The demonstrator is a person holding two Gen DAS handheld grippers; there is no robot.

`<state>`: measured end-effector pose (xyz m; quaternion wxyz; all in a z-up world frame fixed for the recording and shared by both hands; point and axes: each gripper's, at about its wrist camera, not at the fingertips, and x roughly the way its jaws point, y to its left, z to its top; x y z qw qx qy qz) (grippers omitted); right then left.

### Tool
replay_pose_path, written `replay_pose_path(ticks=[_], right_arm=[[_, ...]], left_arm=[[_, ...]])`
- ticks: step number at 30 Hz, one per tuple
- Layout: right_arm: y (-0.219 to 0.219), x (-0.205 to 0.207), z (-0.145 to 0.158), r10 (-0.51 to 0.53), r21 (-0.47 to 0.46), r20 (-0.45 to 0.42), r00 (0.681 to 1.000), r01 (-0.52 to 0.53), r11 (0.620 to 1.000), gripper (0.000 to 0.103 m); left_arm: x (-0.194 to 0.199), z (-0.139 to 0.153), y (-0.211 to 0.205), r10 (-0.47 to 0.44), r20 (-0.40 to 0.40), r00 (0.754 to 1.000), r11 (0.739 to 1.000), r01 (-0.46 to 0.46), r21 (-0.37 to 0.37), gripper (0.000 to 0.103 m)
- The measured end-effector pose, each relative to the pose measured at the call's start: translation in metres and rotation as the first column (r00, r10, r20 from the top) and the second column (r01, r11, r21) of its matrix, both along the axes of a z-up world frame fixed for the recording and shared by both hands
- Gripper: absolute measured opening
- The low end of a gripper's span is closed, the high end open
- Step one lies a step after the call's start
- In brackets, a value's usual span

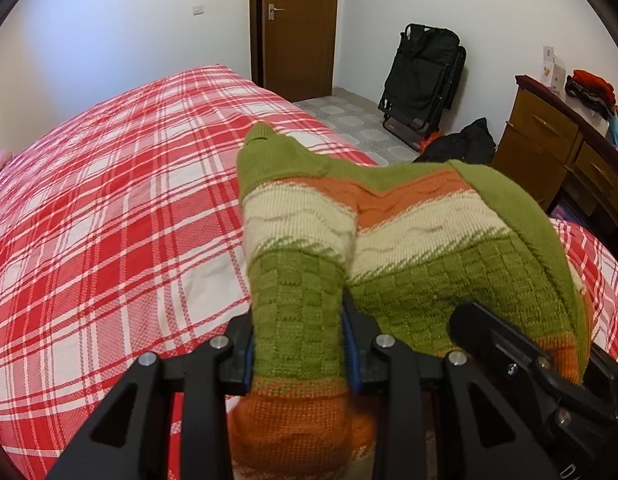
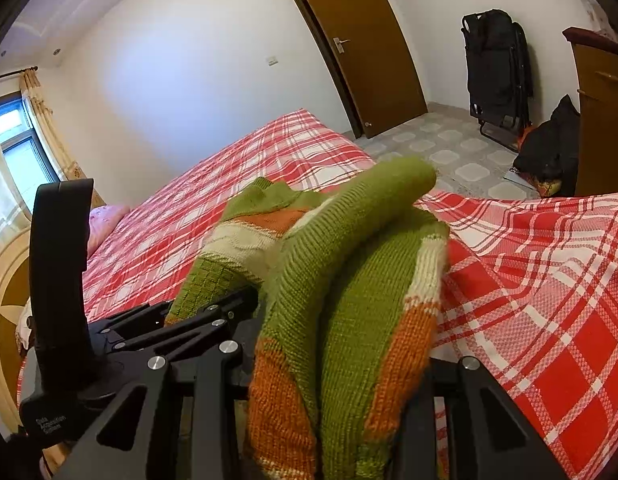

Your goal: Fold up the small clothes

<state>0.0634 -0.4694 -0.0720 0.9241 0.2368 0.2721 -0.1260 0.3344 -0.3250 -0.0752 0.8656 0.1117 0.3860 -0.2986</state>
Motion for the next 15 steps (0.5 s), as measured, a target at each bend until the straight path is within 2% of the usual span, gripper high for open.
replay_pose_path(ticks=[7,11,15], right_arm=[[-0.013,0.005,-0.013,-0.031,0.057,-0.032,0.999,0.033,0.998,0.038],[-0.025,0.006,-0.023,-0.054,0.143,-0.052,0.997,0.061,0.988,0.040],[-0.025,0.008,-0.025,-0.066,0.136,-0.074,0.995,0.076,0.988,0.043]], left_arm=[[0.002,-0.006,-0.007,0.015,0.012,1.000,1.000,-0.016,0.026,0.036],[0.006,-0.010,-0.007,0.030,0.005,1.000,0.999,-0.030,0.030,0.046],[0.010,-0.012,-0.004,0.045,-0.009,0.999,0.999,-0.045,0.024,0.056]])
